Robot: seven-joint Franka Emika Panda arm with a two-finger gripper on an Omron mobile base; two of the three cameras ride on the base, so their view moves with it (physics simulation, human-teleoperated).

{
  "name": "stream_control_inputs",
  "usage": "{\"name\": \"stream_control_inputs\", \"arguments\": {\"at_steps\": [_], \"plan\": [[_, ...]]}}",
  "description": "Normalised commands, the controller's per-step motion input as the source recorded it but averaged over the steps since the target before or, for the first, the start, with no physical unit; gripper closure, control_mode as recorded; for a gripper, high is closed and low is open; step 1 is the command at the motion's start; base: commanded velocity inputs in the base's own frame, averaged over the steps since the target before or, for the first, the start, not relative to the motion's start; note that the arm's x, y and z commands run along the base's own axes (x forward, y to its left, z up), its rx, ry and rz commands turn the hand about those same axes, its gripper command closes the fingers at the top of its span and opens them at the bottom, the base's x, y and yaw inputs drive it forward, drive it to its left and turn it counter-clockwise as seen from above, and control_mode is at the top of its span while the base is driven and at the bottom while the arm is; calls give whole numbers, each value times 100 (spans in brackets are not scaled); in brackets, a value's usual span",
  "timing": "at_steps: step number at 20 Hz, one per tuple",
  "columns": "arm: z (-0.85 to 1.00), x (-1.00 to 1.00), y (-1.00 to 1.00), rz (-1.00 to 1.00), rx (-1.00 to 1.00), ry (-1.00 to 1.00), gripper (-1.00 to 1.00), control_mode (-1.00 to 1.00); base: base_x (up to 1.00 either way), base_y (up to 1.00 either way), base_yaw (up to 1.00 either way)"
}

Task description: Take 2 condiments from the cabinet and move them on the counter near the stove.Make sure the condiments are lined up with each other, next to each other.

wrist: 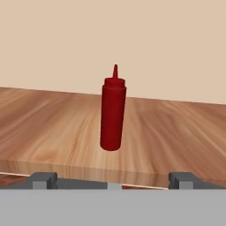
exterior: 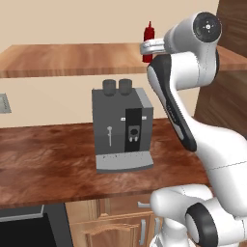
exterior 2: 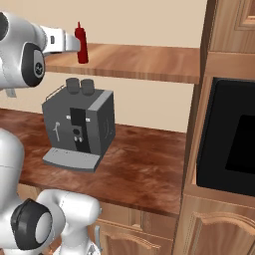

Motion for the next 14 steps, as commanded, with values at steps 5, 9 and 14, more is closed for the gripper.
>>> {"name": "stream_control_inputs", "arguments": {"at_steps": [5,9,14], "plan": [[0,7,-3,0,0,0,-100,-100,0,0,0],[0,18,-5,0,0,3,-100,-100,0,0,0],[0,28,-2,0,0,6,-100,-100,0,0,0]]}}
